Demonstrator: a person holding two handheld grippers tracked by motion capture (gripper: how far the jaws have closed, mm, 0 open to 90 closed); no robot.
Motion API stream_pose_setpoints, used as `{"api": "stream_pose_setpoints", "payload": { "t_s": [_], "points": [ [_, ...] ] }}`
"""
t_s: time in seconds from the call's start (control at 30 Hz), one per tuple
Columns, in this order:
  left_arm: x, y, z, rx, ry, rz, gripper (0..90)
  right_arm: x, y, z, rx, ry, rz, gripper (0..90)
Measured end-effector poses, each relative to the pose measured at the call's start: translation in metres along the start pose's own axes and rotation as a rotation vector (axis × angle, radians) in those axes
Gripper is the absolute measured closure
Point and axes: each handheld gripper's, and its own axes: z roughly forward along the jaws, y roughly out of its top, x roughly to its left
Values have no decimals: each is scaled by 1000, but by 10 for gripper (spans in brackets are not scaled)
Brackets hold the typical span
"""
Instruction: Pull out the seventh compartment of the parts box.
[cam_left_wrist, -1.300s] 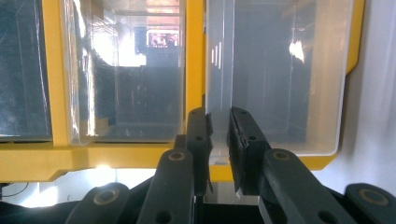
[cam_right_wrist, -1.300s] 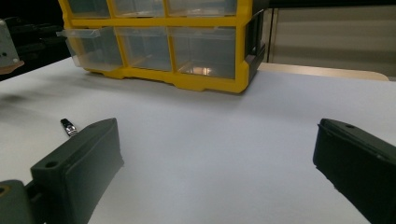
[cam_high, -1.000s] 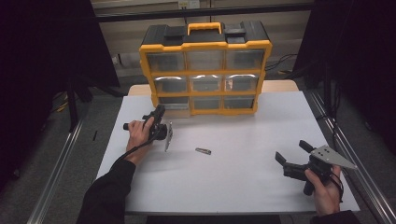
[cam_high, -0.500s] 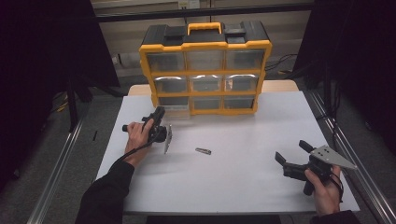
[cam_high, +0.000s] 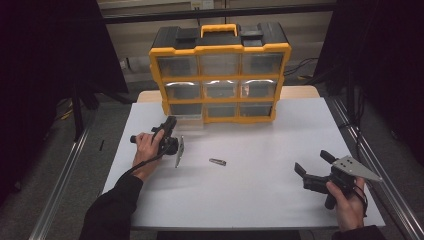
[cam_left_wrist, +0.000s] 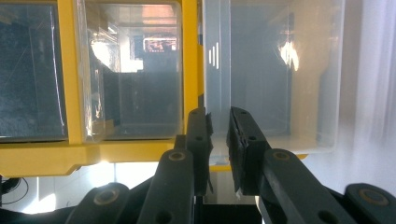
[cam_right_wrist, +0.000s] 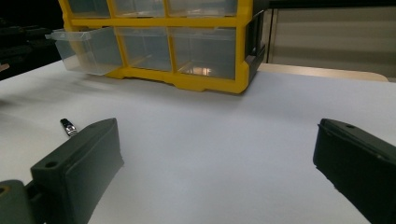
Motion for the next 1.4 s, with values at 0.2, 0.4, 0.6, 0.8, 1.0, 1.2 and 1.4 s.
{"api": "stream_pose_setpoints", "payload": {
  "t_s": [0.2,0.4,0.6,0.8,1.0,1.2,1.4],
  "points": [
    [1,2,-3,-10,-8,12,792,0,0,0,-1,-1,0,7],
    [1,3,-7,7,-22,31,791,0,0,0,-1,-3,2,7],
    [1,3,-9,-5,-24,47,790,0,0,0,0,-1,0,7],
    [-1,3,-11,-27,-22,21,789,0,0,0,-1,-1,-3,7],
    [-1,3,-15,-33,-27,28,789,0,0,0,-2,-2,-2,7],
    [-2,2,-19,-47,-36,11,789,0,0,0,-1,-1,-3,7],
    [0,3,-24,-33,-43,28,789,0,0,0,-1,-2,-3,7]
  ]
}}
